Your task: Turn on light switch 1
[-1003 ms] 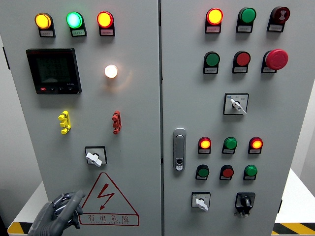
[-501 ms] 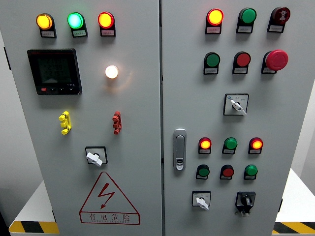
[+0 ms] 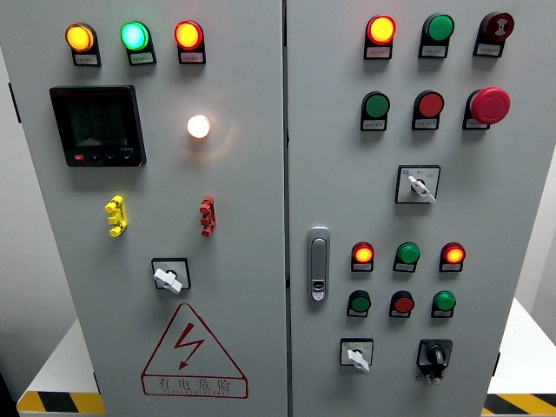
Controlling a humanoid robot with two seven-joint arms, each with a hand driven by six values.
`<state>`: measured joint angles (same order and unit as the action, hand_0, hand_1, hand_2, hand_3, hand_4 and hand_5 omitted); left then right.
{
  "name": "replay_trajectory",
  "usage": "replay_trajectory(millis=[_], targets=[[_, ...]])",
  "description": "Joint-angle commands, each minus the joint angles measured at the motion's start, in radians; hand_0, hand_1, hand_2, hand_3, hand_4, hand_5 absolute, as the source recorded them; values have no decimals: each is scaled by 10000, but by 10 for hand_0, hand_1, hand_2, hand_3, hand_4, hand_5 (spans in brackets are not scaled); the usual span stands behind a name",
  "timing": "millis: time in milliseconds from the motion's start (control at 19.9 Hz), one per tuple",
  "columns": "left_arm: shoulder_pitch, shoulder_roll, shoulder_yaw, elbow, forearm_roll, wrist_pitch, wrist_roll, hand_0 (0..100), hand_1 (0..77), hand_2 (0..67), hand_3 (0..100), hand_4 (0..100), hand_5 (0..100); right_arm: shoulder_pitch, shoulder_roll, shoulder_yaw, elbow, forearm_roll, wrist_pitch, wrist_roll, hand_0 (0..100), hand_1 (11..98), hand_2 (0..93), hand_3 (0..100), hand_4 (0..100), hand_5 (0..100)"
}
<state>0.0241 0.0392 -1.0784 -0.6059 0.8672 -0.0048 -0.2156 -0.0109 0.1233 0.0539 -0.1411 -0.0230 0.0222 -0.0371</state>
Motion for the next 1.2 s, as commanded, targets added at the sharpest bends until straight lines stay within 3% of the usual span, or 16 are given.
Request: replay_trajectory(millis=[0,150,251,351,451,552,702,802,1153], targets=[[-438,-8,2244,2459,-1654,-914,-923,0,249,252,524,685,631,2,-6,-2,0,0,8,3,0,196,0,197,194,106],[-731,-436,4975,4626,-4305,-2508,-1019,0,164,239,363,540,493,2,-6,-2,0,0,8,3,0,197,0,197,194,105],[-732,-561,6527,5305,-5782,-3110,-958,0,141,182,232,427,377,2,-6,-2,0,0,8,3,0,197,0,197,194,105],[-671,-698,7970,5552,-6599,-3158,-608,0,83,147,159,349,327,2,-6,-2,0,0,-7,3,0,197,0,197,194,105],[-548,-760,8451,5660,-6846,-3051,494,0,5,121,112,271,276,2,-6,-2,0,0,-7,3,0,198,0,197,194,105],[-364,-775,8467,5676,-6862,-3005,1126,0,0,63,16,111,163,2,9,-2,0,0,8,3,0,199,0,197,194,105],[-226,-867,8513,5706,-6755,-2700,1328,0,0,20,0,0,57,2,-6,-2,0,0,8,3,0,199,0,197,194,105],[-180,-867,8529,5798,-6694,-2484,1358,0,0,9,0,0,0,2,9,-2,0,0,-7,3,0,199,0,197,194,105],[-180,-913,9540,5829,-6678,-2483,1358,0,0,0,0,0,0,2,-6,-2,0,0,-7,3,0,197,0,197,194,106]])
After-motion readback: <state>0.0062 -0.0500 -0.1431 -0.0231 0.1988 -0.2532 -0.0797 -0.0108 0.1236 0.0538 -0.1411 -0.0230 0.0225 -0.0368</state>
